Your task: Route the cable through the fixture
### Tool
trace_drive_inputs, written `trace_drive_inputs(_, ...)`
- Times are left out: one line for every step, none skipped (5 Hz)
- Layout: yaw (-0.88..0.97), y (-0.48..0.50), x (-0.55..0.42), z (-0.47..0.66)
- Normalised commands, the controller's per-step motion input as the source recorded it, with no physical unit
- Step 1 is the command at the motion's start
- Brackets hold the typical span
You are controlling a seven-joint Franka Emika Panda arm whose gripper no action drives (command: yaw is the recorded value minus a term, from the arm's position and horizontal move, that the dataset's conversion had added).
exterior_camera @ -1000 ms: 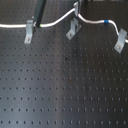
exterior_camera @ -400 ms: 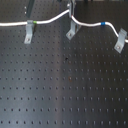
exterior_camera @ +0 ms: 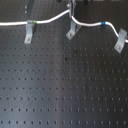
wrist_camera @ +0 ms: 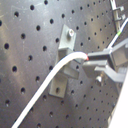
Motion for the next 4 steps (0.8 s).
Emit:
trace_drive_inputs(-0.04, -0.105, -0.074, 0.06)
trace_drive_inputs(-0.24, -0.287, -0.118, 0.08)
trace_drive_inputs(-0.39, -0.386, -0.28, 0.09)
trace_drive_inputs(0.24, -0.022, -0.056, 0.0)
